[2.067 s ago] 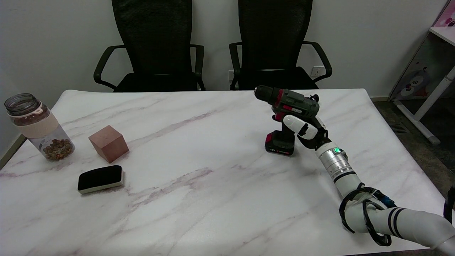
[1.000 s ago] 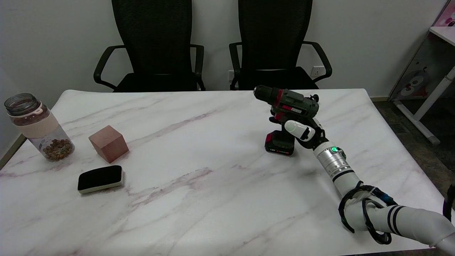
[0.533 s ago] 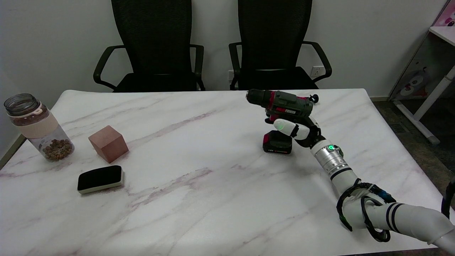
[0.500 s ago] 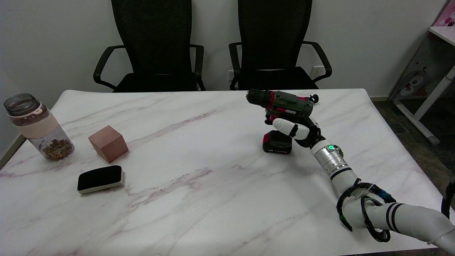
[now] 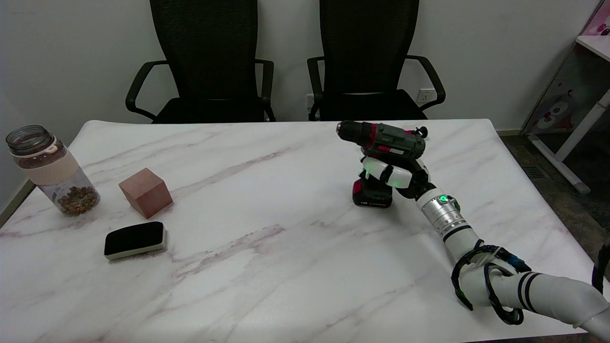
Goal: Pick up the power screwdriver.
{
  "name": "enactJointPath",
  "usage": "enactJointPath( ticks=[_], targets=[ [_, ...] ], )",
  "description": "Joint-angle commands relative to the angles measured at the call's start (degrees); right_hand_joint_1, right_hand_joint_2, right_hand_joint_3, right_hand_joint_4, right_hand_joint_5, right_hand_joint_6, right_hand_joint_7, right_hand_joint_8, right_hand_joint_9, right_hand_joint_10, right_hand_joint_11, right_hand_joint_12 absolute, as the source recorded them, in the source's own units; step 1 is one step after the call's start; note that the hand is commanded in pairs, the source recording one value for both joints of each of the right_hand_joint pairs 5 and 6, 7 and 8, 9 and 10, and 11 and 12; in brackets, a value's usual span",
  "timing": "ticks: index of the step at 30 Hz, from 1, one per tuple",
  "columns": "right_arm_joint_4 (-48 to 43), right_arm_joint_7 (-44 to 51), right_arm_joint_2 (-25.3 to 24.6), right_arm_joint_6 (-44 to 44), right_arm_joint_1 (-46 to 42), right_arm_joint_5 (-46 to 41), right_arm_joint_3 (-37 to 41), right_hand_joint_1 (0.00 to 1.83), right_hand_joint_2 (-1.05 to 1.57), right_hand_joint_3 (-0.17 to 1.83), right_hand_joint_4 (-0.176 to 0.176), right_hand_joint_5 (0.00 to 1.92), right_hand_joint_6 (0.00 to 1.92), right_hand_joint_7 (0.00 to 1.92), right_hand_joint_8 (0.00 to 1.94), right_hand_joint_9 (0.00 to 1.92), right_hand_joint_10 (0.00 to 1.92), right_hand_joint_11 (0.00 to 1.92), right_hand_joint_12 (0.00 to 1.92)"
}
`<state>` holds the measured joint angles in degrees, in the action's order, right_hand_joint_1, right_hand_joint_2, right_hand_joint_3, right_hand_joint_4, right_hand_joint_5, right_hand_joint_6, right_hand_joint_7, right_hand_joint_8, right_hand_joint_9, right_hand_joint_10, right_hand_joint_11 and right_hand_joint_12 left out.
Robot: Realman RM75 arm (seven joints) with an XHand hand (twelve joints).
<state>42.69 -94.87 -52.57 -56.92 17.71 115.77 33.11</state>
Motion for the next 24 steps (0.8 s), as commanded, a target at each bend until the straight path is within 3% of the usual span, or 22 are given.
enactJointPath(
  ticks=[1,7,24],
  targets=[
    [-0.24,0.04,0.01,1.28,0.04,-1.33,0.2,1.08,0.79,0.79,0.022,1.02,1.02,1.02,1.02,1.81,1.81,1.56,1.56],
    [-0.16,0.04,0.01,1.29,0.22,-1.33,0.2,1.05,0.94,0.75,0.002,1.09,1.09,1.09,1.09,1.92,1.92,1.75,1.75],
    [3.15,0.04,0.01,-0.9,1.01,-2.12,1.58,1.01,0.89,0.84,0.006,1.23,1.23,1.23,1.23,1.92,1.92,1.82,1.82]
  ],
)
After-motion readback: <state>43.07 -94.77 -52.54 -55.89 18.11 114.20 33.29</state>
